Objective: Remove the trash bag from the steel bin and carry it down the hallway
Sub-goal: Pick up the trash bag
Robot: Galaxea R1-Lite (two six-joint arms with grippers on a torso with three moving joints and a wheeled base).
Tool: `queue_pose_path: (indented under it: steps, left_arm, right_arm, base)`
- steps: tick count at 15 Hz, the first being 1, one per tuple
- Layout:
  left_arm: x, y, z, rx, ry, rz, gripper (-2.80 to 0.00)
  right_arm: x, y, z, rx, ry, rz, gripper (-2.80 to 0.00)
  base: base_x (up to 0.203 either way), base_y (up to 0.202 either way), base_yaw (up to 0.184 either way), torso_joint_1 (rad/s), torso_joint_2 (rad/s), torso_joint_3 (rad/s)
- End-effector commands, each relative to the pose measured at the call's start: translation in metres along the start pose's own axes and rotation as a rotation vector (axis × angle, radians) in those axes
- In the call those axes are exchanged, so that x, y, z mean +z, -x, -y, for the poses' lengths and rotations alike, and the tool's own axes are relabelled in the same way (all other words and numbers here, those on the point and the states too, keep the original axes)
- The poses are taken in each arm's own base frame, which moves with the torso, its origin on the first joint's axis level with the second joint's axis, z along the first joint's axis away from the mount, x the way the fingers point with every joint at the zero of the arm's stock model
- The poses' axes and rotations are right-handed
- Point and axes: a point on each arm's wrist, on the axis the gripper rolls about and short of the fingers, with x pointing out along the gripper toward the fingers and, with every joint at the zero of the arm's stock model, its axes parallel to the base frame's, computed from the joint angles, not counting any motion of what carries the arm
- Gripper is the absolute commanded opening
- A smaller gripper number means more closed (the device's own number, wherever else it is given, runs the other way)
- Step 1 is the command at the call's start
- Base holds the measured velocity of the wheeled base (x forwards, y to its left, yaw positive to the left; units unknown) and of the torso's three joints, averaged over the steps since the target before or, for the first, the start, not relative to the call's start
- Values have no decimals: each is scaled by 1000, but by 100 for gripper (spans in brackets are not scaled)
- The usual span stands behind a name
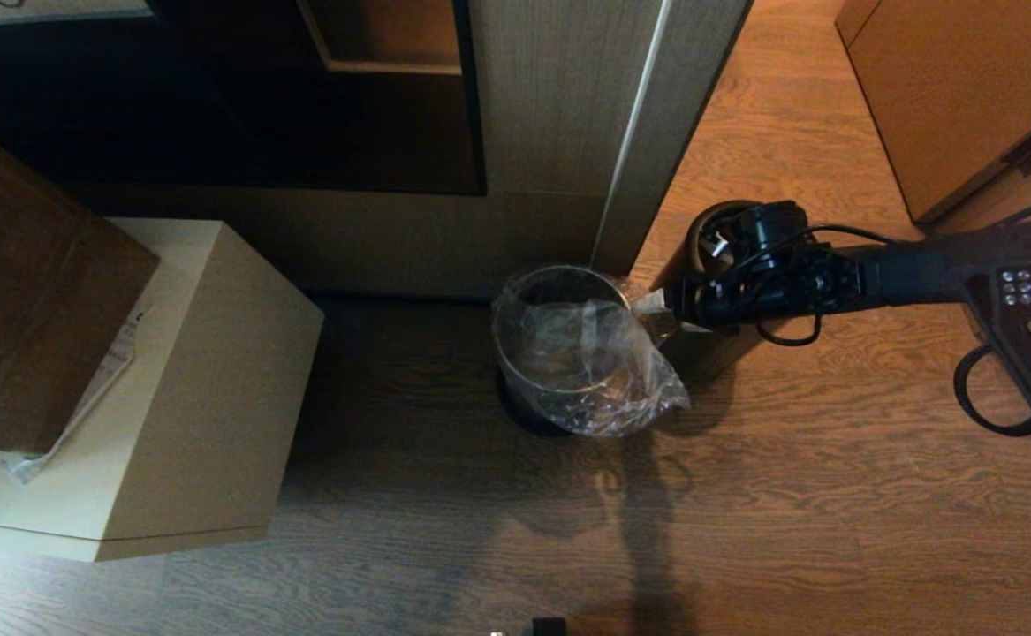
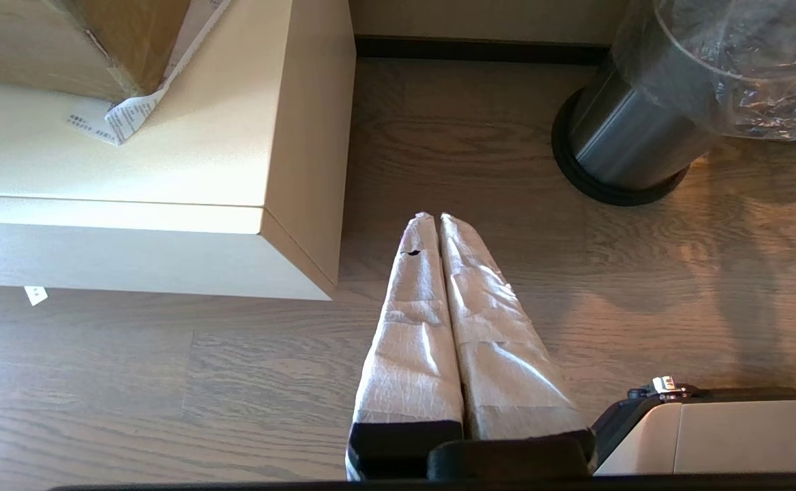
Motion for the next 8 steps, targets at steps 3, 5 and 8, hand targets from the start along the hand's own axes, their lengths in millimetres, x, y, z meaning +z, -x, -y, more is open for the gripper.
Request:
queue_pose_path:
  steps: [3, 5, 8]
  left_arm:
    - [-3, -1, 0, 0, 0, -12, -280]
    - [-3, -1, 0, 0, 0, -10, -280]
    - [-3, -1, 0, 0, 0, -10, -280]
  right_arm:
    - [-1, -5, 1, 19, -2, -7, 0]
    - [3, -4, 0, 51, -12, 5, 0]
    - [9, 1, -4, 71, -4, 25, 0]
  base:
    - [0, 0, 0, 0, 0, 0]
    - [0, 0, 0, 0, 0, 0]
    - [0, 0, 0, 0, 0, 0]
